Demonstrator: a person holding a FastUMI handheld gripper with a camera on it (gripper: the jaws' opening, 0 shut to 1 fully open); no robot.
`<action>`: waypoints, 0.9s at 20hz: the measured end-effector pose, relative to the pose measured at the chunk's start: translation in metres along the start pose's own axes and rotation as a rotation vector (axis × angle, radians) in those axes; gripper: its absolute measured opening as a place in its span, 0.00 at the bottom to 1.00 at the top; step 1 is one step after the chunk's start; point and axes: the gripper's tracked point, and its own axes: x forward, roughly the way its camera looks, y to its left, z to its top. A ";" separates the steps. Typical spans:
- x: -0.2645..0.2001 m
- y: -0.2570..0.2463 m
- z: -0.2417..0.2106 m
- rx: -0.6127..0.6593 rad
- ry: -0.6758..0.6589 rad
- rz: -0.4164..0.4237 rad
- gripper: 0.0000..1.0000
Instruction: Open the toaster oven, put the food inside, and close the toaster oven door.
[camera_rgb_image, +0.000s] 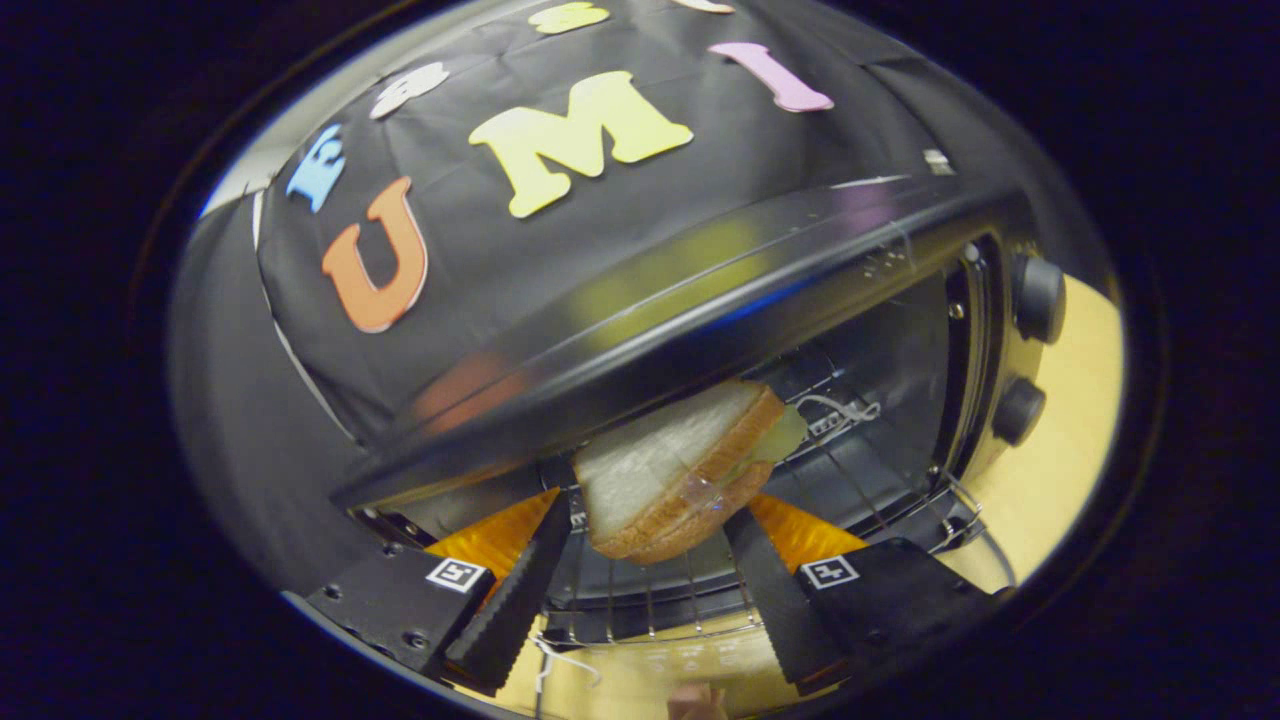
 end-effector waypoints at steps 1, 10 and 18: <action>-0.001 -0.003 -0.004 -0.039 0.021 -0.012 0.99; -0.048 -0.010 -0.035 -0.244 0.100 -0.100 0.99; -0.129 -0.028 -0.082 -0.285 0.190 -0.147 0.99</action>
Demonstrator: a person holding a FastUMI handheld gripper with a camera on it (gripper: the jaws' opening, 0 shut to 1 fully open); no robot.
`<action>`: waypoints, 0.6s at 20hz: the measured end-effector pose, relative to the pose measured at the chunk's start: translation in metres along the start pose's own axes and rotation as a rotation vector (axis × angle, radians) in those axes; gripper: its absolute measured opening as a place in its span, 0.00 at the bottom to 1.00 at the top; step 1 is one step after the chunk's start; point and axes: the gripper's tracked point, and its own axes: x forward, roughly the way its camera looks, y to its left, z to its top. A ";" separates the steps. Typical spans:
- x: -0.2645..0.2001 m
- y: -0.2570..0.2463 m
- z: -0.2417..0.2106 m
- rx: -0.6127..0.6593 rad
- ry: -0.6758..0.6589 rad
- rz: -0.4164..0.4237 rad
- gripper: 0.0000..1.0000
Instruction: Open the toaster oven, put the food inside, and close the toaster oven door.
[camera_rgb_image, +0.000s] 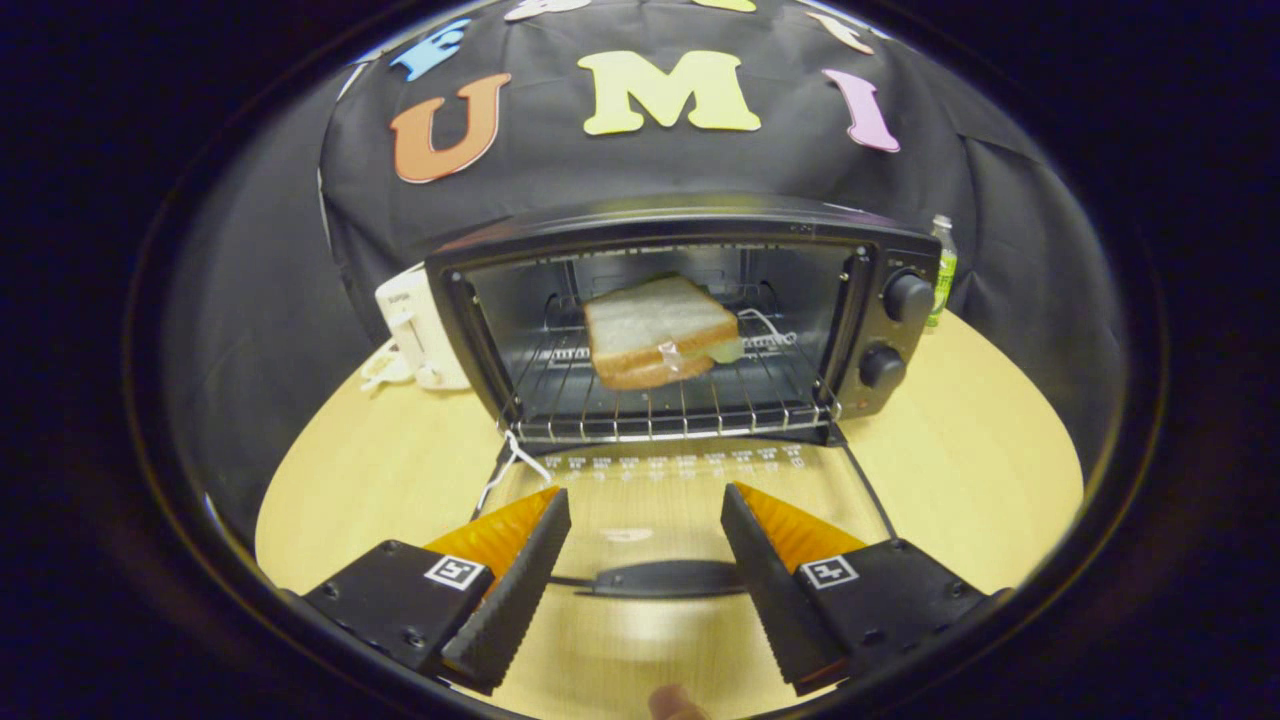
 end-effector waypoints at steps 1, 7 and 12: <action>-0.007 0.000 -0.005 -0.010 0.002 0.001 0.99; -0.021 0.003 -0.034 -0.029 0.063 0.002 0.99; -0.021 0.008 -0.045 -0.016 0.101 -0.006 0.99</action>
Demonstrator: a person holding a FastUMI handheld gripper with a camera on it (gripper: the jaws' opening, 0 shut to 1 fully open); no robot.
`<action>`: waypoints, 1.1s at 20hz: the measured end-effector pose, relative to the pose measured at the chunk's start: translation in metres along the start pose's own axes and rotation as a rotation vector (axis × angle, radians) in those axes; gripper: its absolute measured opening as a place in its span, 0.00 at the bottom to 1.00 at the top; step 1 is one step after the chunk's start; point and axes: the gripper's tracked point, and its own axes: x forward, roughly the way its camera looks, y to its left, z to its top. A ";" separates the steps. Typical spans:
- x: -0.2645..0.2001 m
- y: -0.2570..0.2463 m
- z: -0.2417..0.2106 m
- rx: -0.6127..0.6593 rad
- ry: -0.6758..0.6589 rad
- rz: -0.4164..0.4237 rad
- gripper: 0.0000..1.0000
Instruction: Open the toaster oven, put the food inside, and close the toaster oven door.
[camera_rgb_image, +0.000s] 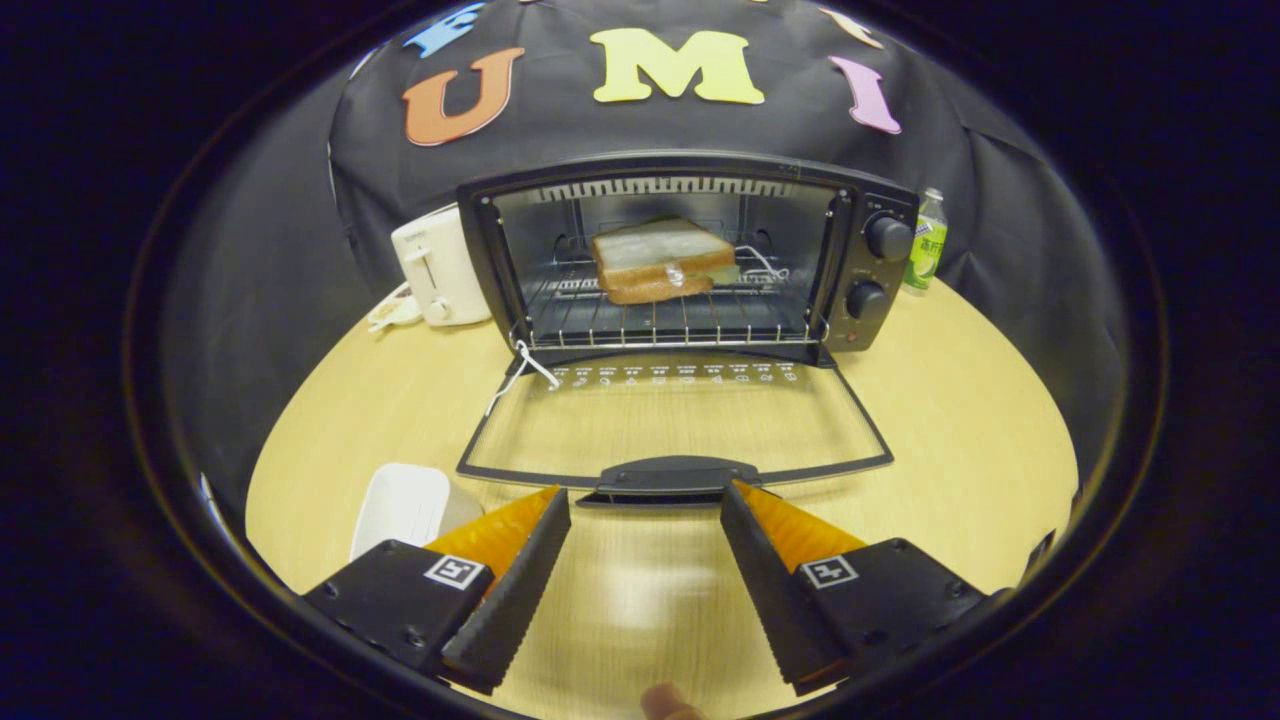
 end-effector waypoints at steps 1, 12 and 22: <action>0.001 -0.002 -0.002 0.004 0.004 -0.015 0.99; 0.011 -0.006 -0.009 0.079 0.030 -0.055 0.99; -0.011 0.001 0.019 0.074 -0.085 -0.049 0.98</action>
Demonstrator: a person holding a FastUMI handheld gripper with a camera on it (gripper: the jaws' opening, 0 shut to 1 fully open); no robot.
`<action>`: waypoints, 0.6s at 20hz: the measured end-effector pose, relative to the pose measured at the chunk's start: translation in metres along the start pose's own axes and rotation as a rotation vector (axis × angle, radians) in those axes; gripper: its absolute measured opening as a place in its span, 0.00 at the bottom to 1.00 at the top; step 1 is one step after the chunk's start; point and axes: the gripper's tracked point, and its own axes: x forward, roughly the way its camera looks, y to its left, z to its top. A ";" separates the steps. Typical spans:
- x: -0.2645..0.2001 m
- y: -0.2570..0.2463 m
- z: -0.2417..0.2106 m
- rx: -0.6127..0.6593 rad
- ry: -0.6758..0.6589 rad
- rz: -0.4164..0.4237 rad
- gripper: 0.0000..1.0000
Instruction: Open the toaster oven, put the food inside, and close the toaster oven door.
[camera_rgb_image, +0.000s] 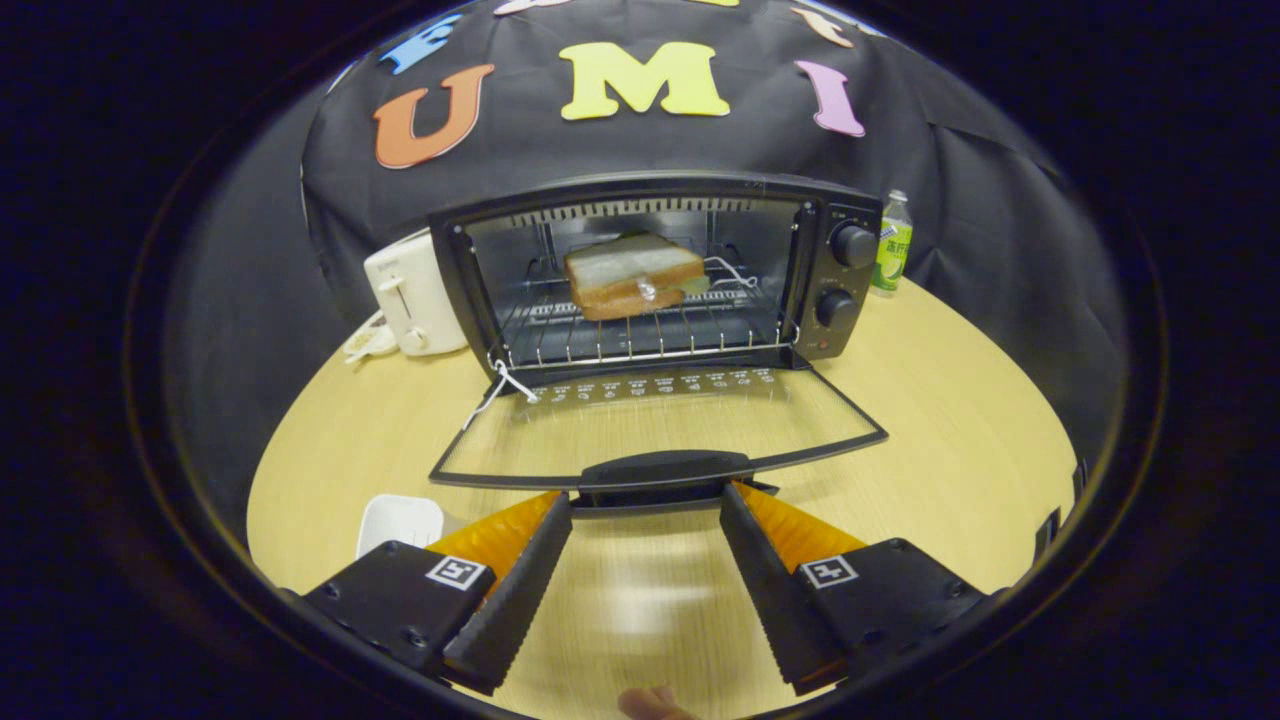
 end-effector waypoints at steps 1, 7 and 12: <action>-0.001 0.000 0.002 0.004 -0.019 0.002 0.99; -0.015 0.003 0.034 -0.018 -0.182 0.022 0.99; -0.018 0.006 0.052 -0.007 -0.266 0.030 0.99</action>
